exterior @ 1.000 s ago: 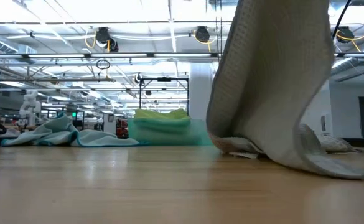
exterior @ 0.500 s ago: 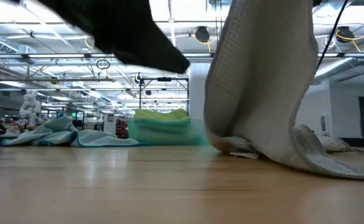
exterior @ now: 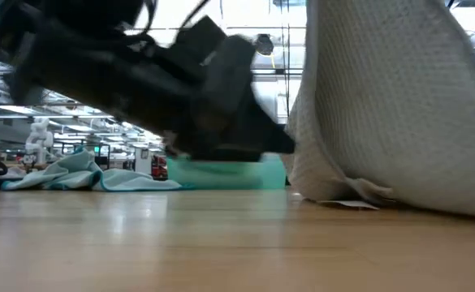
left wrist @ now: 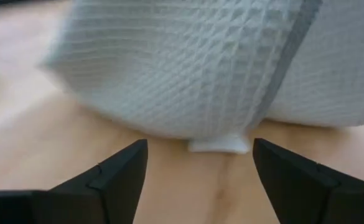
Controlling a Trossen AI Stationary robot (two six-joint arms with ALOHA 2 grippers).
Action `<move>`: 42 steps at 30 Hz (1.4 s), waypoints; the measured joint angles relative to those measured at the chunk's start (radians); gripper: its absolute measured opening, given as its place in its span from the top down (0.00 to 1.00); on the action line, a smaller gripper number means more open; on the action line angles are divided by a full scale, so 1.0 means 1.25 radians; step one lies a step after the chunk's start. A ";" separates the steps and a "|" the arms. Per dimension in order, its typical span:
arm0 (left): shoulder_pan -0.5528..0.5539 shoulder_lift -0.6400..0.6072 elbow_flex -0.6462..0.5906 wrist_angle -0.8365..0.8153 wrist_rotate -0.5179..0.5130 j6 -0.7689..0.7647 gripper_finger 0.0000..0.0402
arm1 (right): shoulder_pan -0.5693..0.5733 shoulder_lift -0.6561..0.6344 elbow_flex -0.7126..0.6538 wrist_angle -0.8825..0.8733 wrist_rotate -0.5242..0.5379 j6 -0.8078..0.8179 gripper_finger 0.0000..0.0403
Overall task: Fold microfiber towels
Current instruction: Fold the gray microfiber cloth
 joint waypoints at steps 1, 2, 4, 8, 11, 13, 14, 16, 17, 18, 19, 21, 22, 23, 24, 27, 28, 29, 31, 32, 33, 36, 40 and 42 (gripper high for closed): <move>0.008 0.006 0.002 0.030 0.044 -0.005 0.27 | -0.002 0.000 0.000 0.000 0.000 0.000 0.98; 0.015 0.010 0.004 0.050 0.081 -0.009 0.27 | -0.006 0.000 0.000 0.000 0.000 0.000 0.98; 0.028 0.030 0.036 0.091 0.153 -0.025 0.28 | -0.013 0.000 0.000 0.004 0.000 -0.001 0.98; 0.029 0.058 0.094 0.050 0.159 -0.047 0.30 | -0.034 0.000 0.000 0.021 0.002 -0.024 0.98; 0.027 0.082 0.132 -0.003 0.088 -0.061 0.30 | -0.051 0.000 0.000 0.033 0.001 -0.039 0.98; 0.035 0.093 0.151 -0.027 0.038 -0.061 0.30 | -0.061 0.000 0.000 0.035 0.000 -0.040 0.98; 0.040 0.093 0.155 -0.043 0.007 -0.054 0.29 | -0.065 0.000 0.000 0.034 0.000 -0.039 0.98; 0.053 0.092 0.162 -0.066 -0.019 -0.051 0.29 | -0.069 0.000 0.000 0.025 -0.002 -0.036 0.98; 0.059 0.083 0.159 -0.083 -0.027 -0.037 0.30 | -0.069 0.000 0.000 0.022 -0.003 -0.036 0.98; 0.062 0.068 0.155 -0.105 -0.037 -0.007 0.31 | -0.068 0.000 0.000 0.019 -0.004 -0.035 0.98; 0.065 0.059 0.154 -0.131 -0.047 0.014 0.32 | -0.067 0.000 0.000 0.014 -0.004 -0.035 0.98; 0.071 0.022 0.155 -0.214 -0.070 0.045 0.36 | -0.063 0.000 0.000 0.016 -0.004 -0.034 0.98; 0.073 0.002 0.154 -0.264 -0.085 0.058 0.38 | -0.061 0.000 0.000 0.014 -0.004 -0.034 0.98; 0.078 -0.016 0.156 -0.306 -0.092 0.063 0.40 | -0.058 0.000 0.000 0.015 -0.004 -0.033 0.98; 0.083 -0.039 0.157 -0.369 -0.108 0.066 0.43 | -0.057 0.000 0.000 0.014 -0.004 -0.028 0.98; 0.098 -0.105 0.155 -0.559 -0.147 0.064 0.50 | -0.057 0.000 0.000 0.005 -0.004 -0.003 0.98; 0.102 -0.128 0.155 -0.632 -0.149 0.069 0.52 | -0.057 0.000 0.000 0.001 -0.004 0.003 0.98; 0.104 -0.148 0.155 -0.698 -0.148 0.070 0.54 | -0.057 0.000 0.000 -0.002 -0.004 0.009 0.98; 0.109 -0.183 0.155 -0.825 -0.126 0.066 0.58 | -0.057 0.000 0.000 -0.011 -0.004 0.023 0.98; 0.111 -0.196 0.155 -0.891 -0.114 0.056 0.60 | -0.057 0.000 0.000 -0.014 -0.004 0.028 0.98; 0.112 -0.207 0.155 -0.945 -0.103 0.048 0.62 | -0.057 0.000 0.000 -0.014 -0.004 0.034 0.98; 0.113 -0.216 0.155 -1.060 -0.039 0.041 0.64 | -0.057 0.000 0.000 -0.015 -0.004 0.050 0.98; 0.109 -0.215 0.129 -1.075 0.041 -0.016 0.63 | -0.057 0.005 0.000 -0.020 -0.004 0.068 0.98; 0.098 -0.215 0.090 -1.018 0.078 -0.057 0.60 | -0.057 0.005 0.000 -0.030 -0.004 0.082 0.98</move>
